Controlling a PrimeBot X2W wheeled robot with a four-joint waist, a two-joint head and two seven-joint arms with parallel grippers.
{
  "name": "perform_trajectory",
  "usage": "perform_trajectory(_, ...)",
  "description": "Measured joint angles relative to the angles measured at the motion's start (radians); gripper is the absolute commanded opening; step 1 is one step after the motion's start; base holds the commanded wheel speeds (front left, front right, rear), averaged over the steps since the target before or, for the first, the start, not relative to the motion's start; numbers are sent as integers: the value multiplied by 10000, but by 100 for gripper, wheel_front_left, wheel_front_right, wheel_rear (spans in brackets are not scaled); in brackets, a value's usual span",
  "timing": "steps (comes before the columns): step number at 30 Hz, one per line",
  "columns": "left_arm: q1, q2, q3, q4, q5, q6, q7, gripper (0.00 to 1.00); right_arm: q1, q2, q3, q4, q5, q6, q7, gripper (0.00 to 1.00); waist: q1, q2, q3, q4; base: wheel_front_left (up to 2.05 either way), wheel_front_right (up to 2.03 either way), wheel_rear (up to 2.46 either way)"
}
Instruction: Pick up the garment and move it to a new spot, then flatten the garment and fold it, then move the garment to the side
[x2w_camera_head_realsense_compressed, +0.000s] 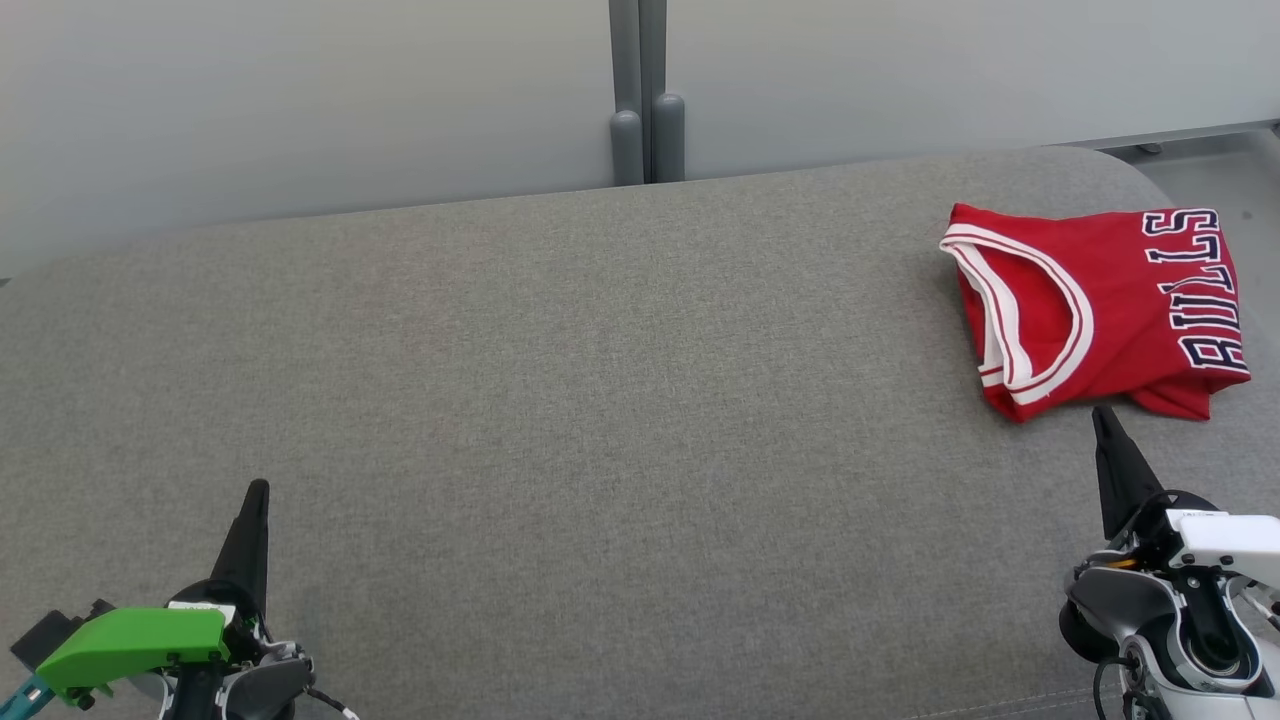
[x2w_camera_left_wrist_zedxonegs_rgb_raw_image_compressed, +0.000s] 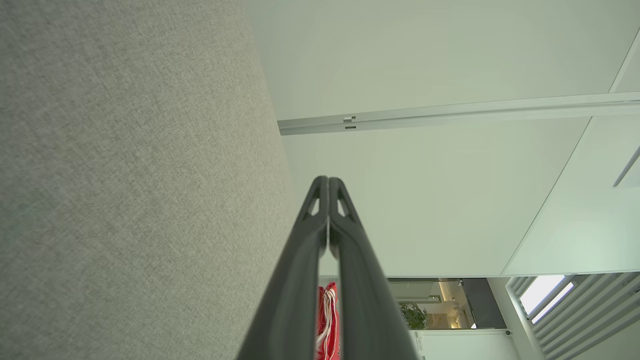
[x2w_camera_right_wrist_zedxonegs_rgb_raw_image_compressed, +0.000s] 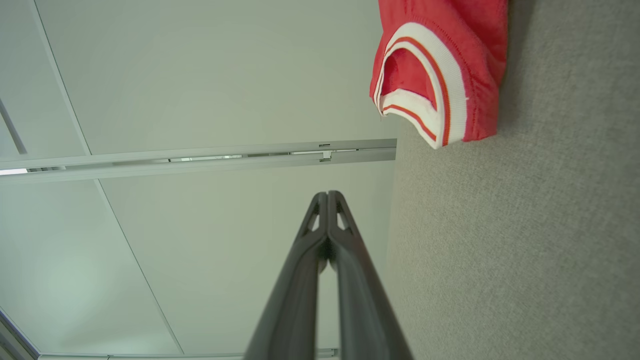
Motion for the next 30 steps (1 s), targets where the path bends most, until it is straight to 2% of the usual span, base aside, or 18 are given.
perform_trajectory(30, -4, 0, 8, 12, 0, -2, 0, 0, -3, 27, -19, 12, -2, 0, 4, 0, 0, 0, -1, 0, 0, 0, 0)
